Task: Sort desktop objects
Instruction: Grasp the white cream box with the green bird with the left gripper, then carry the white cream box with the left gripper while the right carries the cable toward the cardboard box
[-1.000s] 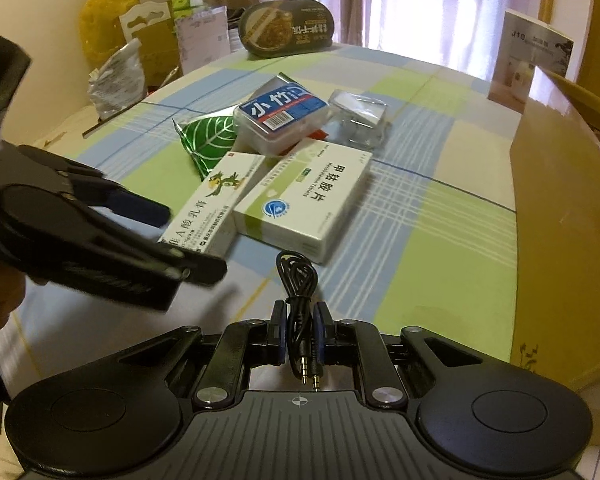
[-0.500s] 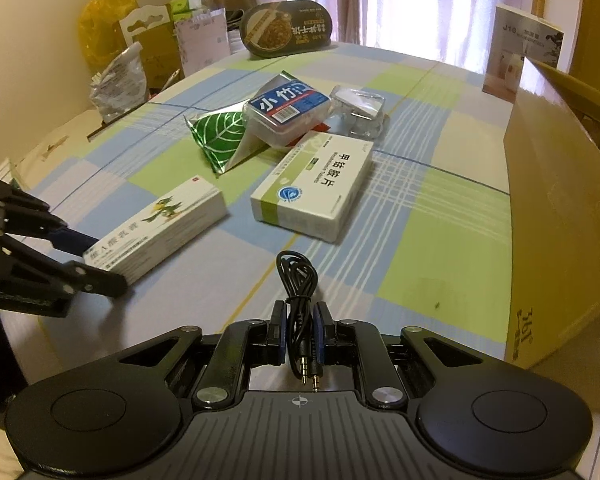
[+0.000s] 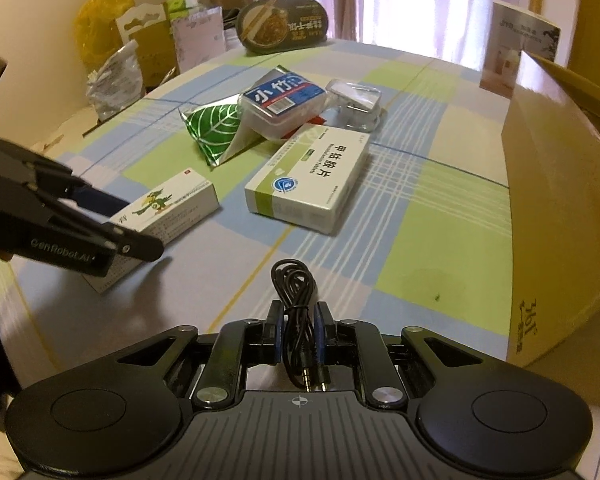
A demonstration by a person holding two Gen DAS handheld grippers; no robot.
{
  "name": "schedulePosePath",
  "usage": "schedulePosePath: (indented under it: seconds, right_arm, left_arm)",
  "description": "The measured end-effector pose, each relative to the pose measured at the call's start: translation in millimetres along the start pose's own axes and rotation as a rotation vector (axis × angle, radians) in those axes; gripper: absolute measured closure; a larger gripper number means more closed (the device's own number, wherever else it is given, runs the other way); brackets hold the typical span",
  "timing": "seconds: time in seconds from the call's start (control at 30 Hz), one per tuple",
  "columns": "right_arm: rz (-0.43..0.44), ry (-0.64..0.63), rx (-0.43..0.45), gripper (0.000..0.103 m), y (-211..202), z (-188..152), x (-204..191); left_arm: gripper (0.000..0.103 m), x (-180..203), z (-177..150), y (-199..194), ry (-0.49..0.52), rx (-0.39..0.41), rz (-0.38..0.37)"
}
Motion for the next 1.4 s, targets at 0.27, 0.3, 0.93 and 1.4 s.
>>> schedulePosePath:
  seconds: [0.27, 0.3, 0.93, 1.4]
  right_arm:
    - [-0.021, -0.053, -0.009, 0.091, 8, -2, -4]
    - [-0.02, -0.054, -0.01, 0.092, 8, -2, -5]
    - [-0.018, 0.0, 0.065, 0.092, -46, -5, -20]
    - [-0.056, 0.025, 0.177, 0.092, -93, 15, -12]
  left_arm:
    - [0.064, 0, 1, 8, -0.002, 0.003, -0.006]
    - [0.07, 0, 1, 7, 0.0, 0.007, -0.005]
    - [0.07, 11, -22, -47, 0.005, 0.047, -0.002]
    - [0.07, 27, 6, -90, 0.035, 0.153, -0.008]
Point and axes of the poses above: each gripper's, at about its wrist camera, not at the fingertips, and y roughly the way its jaws point, x to its right, z to its top, the point moved 5 cm from there along y, roughly the way its jaws point, and after that the axes turned 7 degrees about y, right-handed, at the moved point
